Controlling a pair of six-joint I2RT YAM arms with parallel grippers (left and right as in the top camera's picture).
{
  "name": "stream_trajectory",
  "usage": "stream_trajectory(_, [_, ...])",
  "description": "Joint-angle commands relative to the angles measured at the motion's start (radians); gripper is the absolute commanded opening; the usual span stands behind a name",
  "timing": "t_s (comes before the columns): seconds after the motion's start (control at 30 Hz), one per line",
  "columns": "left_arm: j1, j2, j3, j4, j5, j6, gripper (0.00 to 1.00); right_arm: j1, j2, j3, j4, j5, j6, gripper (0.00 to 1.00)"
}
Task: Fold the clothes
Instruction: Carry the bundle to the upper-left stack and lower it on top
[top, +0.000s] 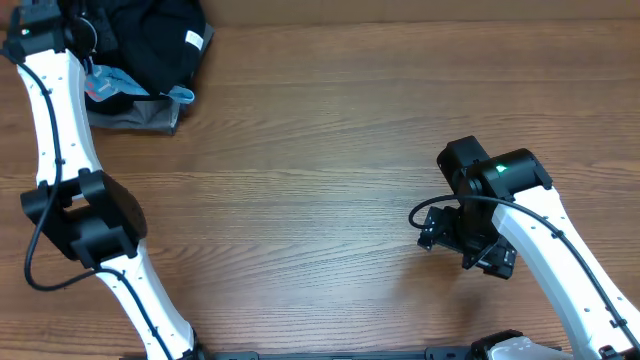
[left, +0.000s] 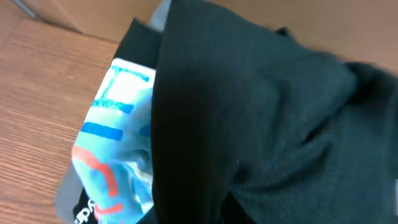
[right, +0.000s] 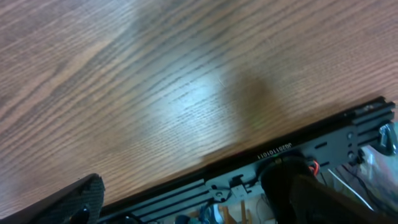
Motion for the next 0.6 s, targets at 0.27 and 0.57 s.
stream_trajectory(0.27, [0.061,0.072,0.033,0.060,-0.150,-0.087,1.00,-0.008,-0.014,0.021,-0.029,0.010,0.027,1.00])
stream_trajectory(0.57, [0.028,-0.089,0.034,0.051,-0.097,-0.178,1.00,-0.008,-0.014,0.021,-0.018,0.009,0.027,1.00])
